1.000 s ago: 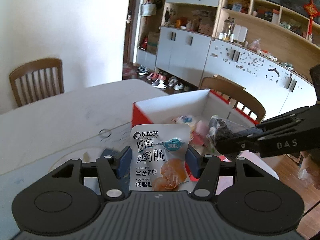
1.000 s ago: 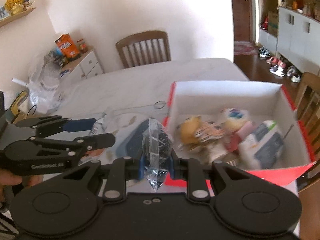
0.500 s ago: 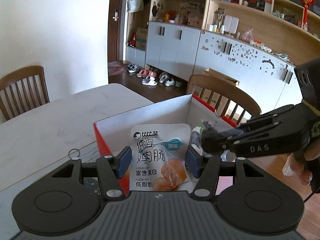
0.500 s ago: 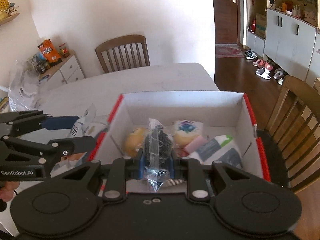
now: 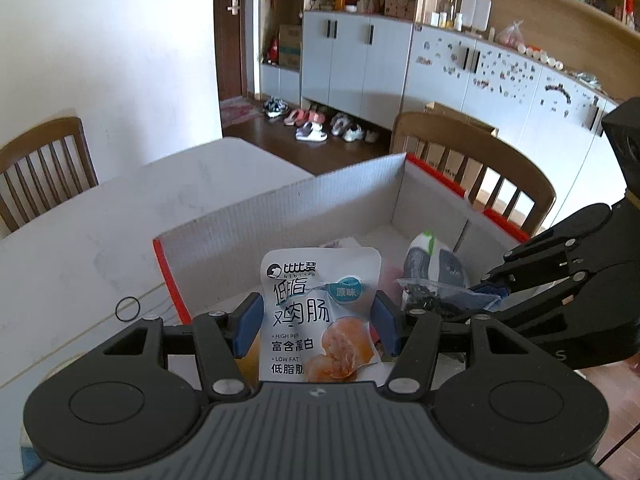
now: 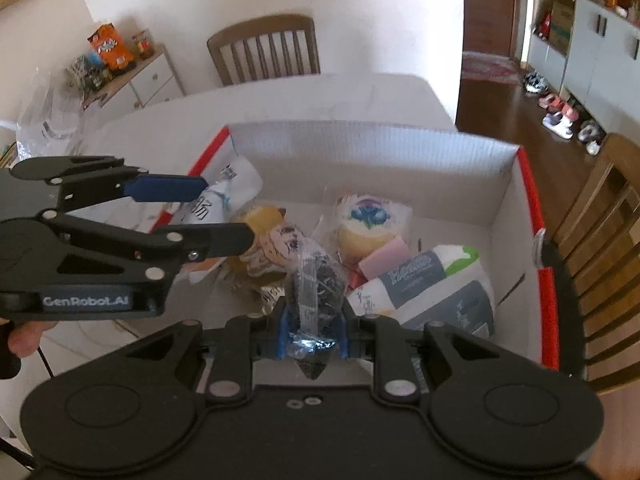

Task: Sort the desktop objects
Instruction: 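Carry the sausage bag and black snack over the red shoebox, then open both tools to drop the sausage bag and black snack into the shoebox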

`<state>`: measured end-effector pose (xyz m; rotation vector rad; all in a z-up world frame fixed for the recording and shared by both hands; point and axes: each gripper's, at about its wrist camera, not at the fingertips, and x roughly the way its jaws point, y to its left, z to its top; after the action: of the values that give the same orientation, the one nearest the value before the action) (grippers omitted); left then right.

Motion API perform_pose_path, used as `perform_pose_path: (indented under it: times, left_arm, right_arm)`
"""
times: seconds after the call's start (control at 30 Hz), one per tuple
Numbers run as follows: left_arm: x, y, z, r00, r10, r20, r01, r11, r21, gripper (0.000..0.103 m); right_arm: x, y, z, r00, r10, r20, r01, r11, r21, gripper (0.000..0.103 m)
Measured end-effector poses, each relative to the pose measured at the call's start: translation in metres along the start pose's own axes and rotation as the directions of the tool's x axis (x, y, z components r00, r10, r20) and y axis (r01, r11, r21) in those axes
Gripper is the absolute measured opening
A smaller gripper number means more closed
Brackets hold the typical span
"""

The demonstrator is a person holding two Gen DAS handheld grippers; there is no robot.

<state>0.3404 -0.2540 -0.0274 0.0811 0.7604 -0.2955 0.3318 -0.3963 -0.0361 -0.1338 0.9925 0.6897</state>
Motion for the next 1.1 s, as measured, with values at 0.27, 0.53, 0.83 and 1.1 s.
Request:
perform_pose_path:
  times: [0.27,0.53,0.83,1.1]
  left_arm:
    - [0.017,0.0,-0.011,0.998,-0.01,-0.062,0.01,1.0,-0.003,0.058]
    - [0.026,0.002,-0.012,0.995,-0.014,-0.098,0.014,1.0,-0.001,0.058]
    - [0.025,0.004,-0.011,0.993,-0.051,-0.105,0.048,0.998,-0.028,0.06]
    - [0.01,0.006,-0.009,0.995,-0.059,-0.083,0.055,0.997,-0.05,0.07]
  right_arm:
    - [0.011,-0.002,0.0,0.997,0.036,-0.075,-0.038,0.999,-0.02,0.022]
    - [0.018,-0.014,0.0,0.991,0.074,-0.11,-0.073,0.997,0.011,0.025]
    - [0.01,-0.014,-0.001,0.991,0.09,-0.101,-0.09,0.996,0.0,0.034]
    - [-0.004,-0.011,-0.001,0.993,0.094,-0.067,-0.094,0.996,0.002,0.045]
